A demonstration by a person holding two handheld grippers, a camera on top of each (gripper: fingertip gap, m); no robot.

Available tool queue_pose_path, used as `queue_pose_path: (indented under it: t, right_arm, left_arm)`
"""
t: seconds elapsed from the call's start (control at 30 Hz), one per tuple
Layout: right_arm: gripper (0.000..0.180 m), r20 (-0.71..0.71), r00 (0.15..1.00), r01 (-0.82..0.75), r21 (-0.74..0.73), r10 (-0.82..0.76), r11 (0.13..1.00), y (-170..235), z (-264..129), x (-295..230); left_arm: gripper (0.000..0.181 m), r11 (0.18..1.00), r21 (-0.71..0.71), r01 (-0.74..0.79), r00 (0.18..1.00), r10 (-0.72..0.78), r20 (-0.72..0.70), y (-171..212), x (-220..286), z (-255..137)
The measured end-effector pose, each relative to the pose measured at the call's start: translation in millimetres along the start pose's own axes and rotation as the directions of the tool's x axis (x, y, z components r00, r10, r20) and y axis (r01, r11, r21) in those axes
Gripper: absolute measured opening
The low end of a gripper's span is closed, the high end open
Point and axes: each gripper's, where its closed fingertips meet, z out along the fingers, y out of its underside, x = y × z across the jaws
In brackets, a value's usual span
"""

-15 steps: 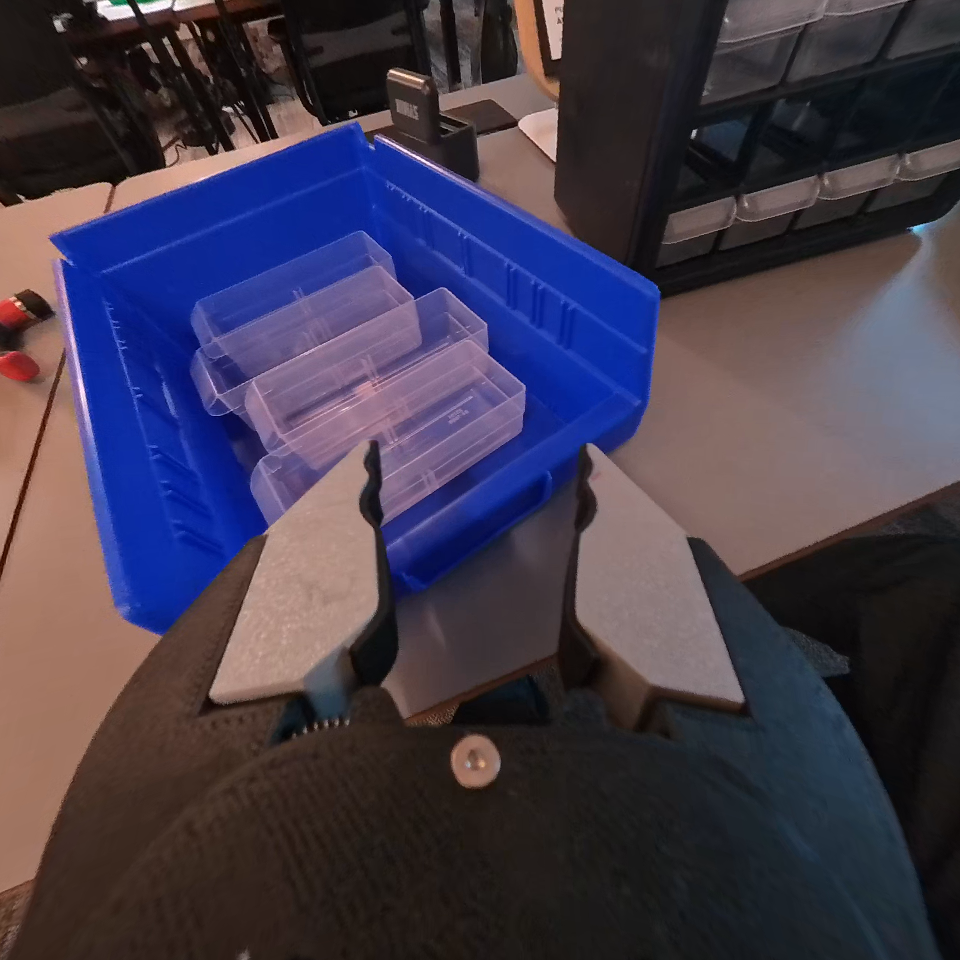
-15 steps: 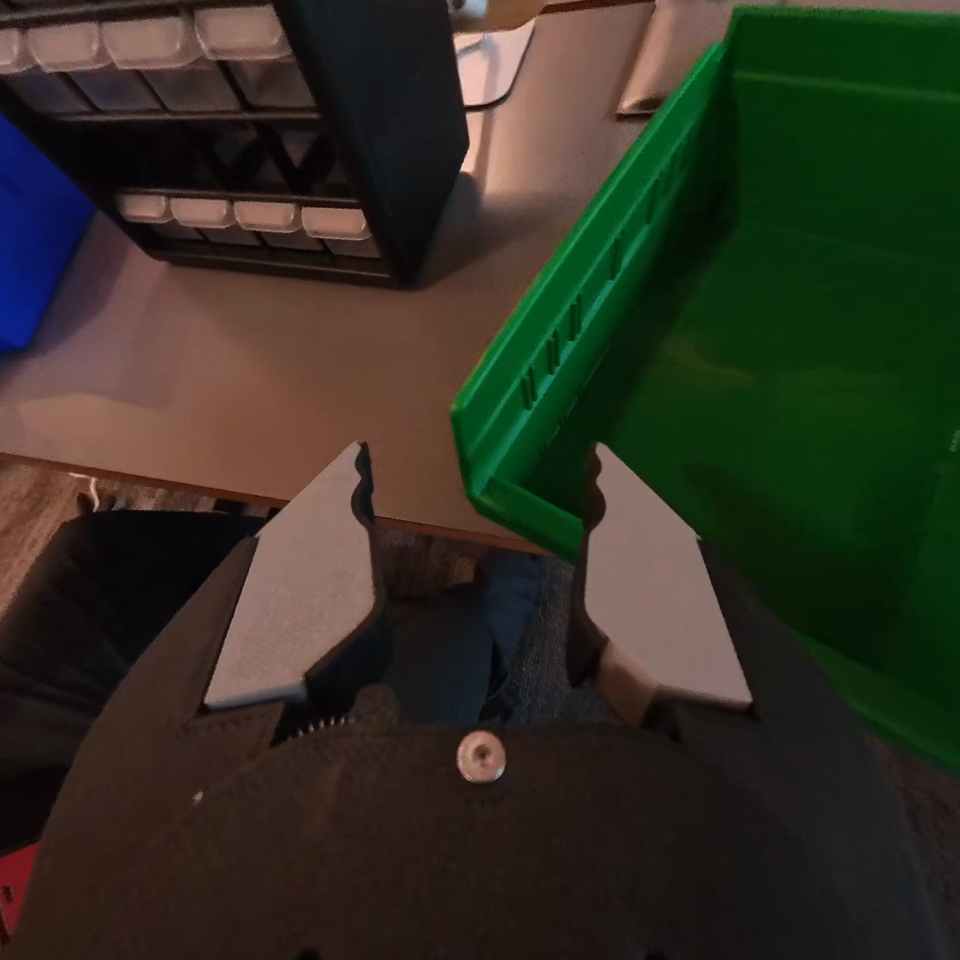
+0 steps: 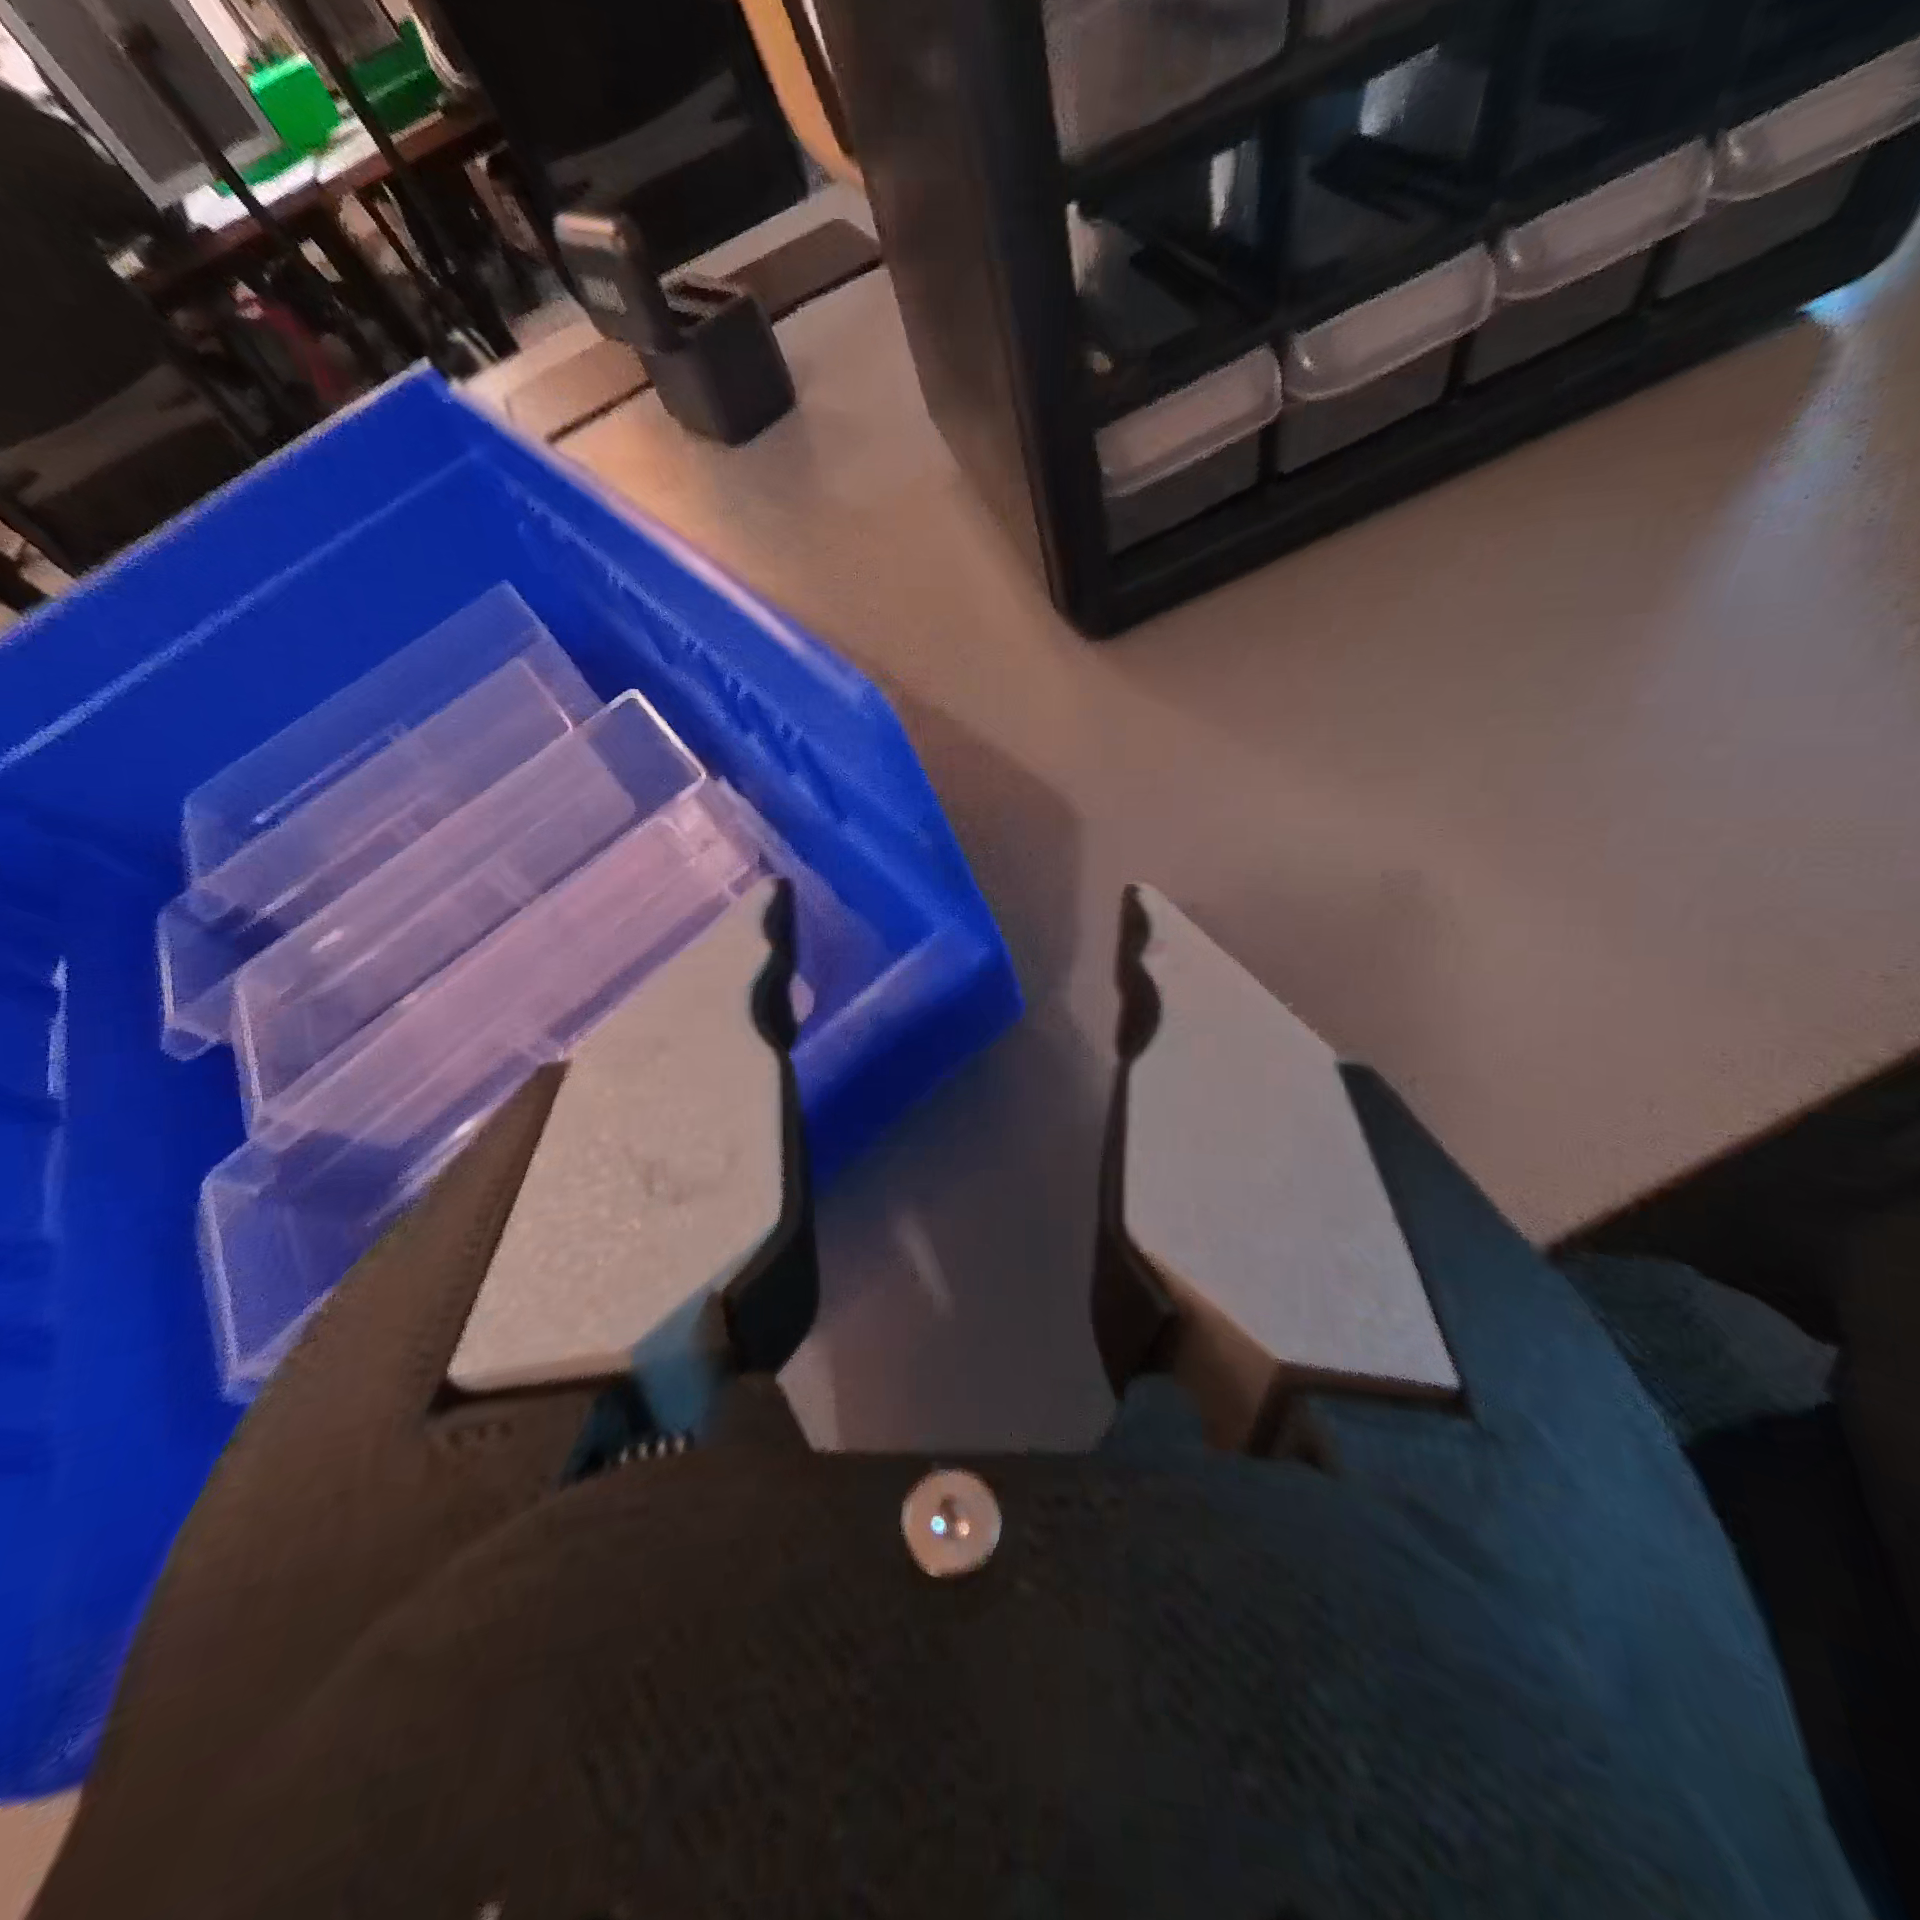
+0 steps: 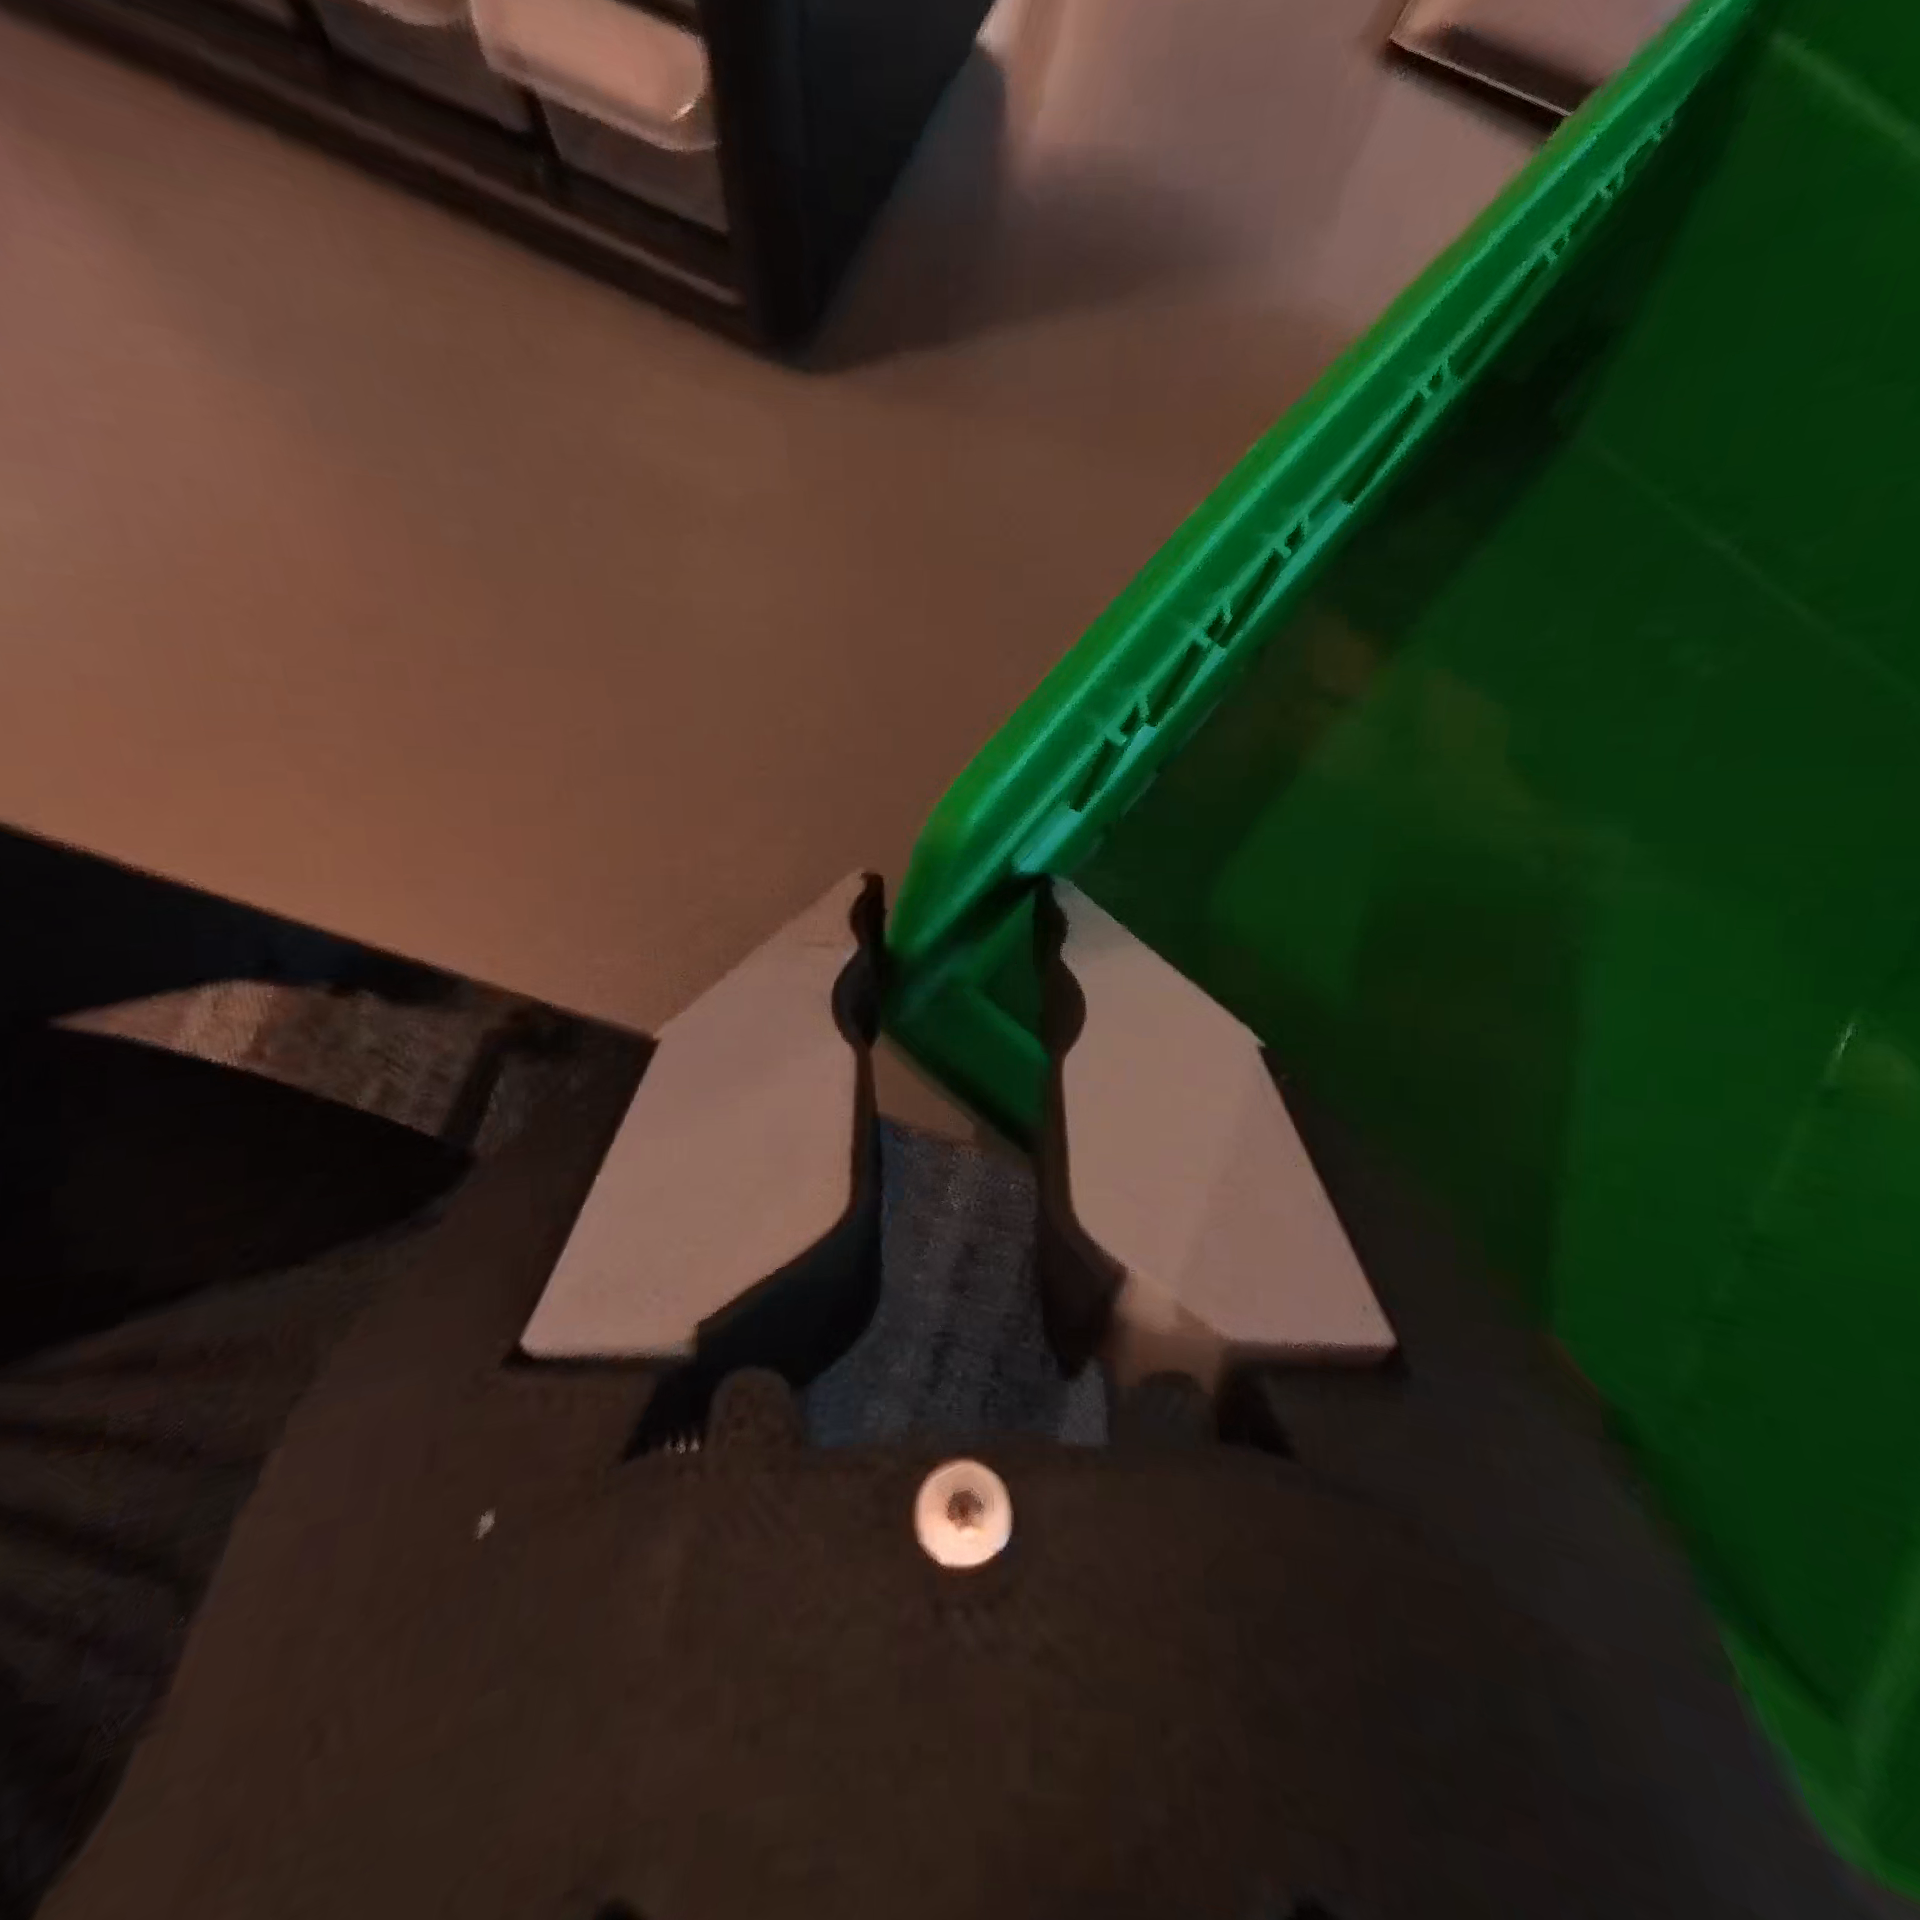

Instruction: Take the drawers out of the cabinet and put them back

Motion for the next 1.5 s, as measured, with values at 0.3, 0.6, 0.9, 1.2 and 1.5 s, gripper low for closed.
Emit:
queue_pose_path:
  t: [0.3, 0.6, 0.9, 1.2, 1.5]
  right_arm:
    - [0.019, 0.019, 0.996, 0.083, 0.021, -0.084, 0.996, 5.1, -2.9, 15.0]
    - [0.023, -0.090, 0.992, 0.091, -0.029, -0.093, 0.995, 8.3, -11.3, 39.0]
    - [0.000, 0.098, 0.993, 0.073, -0.064, -0.067, 0.995, 25.6, -71.4, 19.3]
    - [0.000, -0.172, 0.985, -0.003, -0.137, -0.021, 0.991, 28.5, -9.8, 58.9]
    - [0.028, 0.017, 0.994, -0.112, 0.169, 0.110, 0.979, -28.5, -56.4, 27.0]
  left_arm:
    - [0.015, 0.999, -0.019, -0.042, 0.993, 0.044, 0.106, 10.1, -31.1, 11.4]
    - [0.009, 0.999, -0.034, 0.040, 0.994, -0.037, 0.098, 32.9, -62.0, -12.1]
    - [0.013, 0.992, 0.078, 0.096, 0.995, -0.094, -0.025, -2.1, -50.9, -42.5]
    - [0.037, 0.991, 0.116, 0.060, 0.996, -0.053, -0.066, -20.6, -33.0, -58.5]
    - [0.047, 0.966, 0.177, 0.187, 0.976, -0.163, -0.144, -36.7, -33.4, -72.6]
